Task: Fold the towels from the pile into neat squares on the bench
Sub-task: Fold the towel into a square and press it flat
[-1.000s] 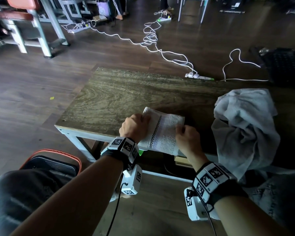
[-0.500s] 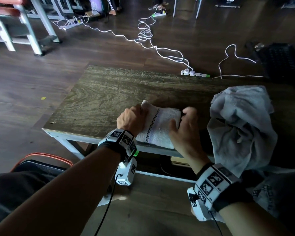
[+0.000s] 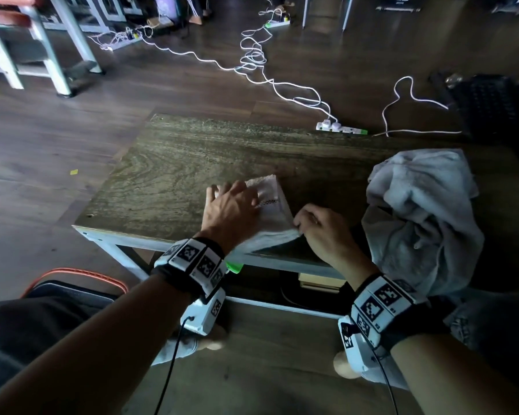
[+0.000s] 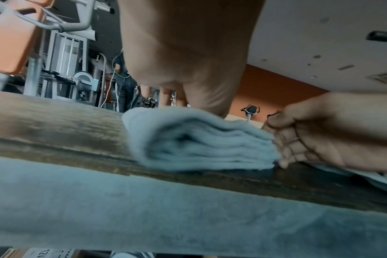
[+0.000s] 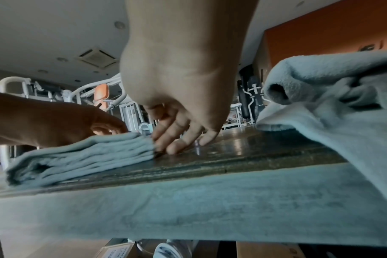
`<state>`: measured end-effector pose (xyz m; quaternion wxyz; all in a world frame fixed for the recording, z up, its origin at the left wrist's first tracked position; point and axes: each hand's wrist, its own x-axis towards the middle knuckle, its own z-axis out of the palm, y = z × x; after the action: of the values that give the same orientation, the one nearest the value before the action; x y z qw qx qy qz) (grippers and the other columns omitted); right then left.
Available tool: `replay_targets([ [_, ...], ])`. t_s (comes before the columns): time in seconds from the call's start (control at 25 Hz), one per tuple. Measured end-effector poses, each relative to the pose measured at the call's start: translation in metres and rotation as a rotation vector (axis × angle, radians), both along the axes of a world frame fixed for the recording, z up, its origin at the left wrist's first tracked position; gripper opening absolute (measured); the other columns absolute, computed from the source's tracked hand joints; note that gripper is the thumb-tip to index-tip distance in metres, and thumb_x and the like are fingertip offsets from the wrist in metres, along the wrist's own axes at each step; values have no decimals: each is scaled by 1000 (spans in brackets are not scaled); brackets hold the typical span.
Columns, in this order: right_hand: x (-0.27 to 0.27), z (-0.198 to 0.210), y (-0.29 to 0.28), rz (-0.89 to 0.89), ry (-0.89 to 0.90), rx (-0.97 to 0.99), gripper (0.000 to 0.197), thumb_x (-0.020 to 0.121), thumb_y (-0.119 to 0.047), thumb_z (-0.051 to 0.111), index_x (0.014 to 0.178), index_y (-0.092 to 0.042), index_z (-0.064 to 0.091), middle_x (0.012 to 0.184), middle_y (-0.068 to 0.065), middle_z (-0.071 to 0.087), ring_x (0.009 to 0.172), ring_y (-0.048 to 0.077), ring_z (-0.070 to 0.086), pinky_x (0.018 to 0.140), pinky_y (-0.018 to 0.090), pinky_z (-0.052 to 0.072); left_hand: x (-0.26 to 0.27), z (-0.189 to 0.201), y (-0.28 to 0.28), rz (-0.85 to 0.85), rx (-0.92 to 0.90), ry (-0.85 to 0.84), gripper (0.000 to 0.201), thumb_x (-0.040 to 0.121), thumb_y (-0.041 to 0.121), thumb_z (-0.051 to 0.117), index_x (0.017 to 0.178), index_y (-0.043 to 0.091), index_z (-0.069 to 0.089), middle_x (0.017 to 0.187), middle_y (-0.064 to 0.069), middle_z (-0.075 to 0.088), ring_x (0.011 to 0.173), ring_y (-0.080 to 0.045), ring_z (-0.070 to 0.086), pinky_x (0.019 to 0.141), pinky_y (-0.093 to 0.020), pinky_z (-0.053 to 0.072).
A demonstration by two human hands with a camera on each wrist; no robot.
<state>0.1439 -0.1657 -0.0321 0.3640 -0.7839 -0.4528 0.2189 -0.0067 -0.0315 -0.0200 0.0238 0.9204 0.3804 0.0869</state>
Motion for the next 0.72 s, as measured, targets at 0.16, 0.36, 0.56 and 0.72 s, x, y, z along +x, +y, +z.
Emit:
replay_targets([
  [0.16,-12,-12,-4,3,166,-48,24,101,-17,41,112,-24,61,83,-12,69,88,13,64,92,41,46,-14,0,-3,-132,-27,-114,37,91,43,46,122,31,61,137,4,54,128,-19,47,112,-44,26],
  [0.36,-14,-11,-3,50,43,-64,40,97,-27,47,135,-38,51,88,-13,67,101,16,62,107,49,36,-25,-18,-26,-294,-10,-67,82,80,68,41,142,14,45,151,-6,42,142,-22,35,115,-43,26],
  [0.56,-15,-11,-5,100,-90,-93,40,98,-43,49,136,-54,45,99,-14,68,104,12,61,110,43,31,-24,-13,-32,-268,-77,-153,62,96,53,24,140,16,47,150,-4,42,142,-19,33,115,-45,24],
  [0.72,-19,-13,0,90,-243,-166,37,99,-47,45,135,-55,46,116,-3,60,117,22,54,108,40,21,-15,0,-43,-208,-212,-262,47,104,42,28,137,16,51,151,-1,41,144,-19,28,118,-39,11],
])
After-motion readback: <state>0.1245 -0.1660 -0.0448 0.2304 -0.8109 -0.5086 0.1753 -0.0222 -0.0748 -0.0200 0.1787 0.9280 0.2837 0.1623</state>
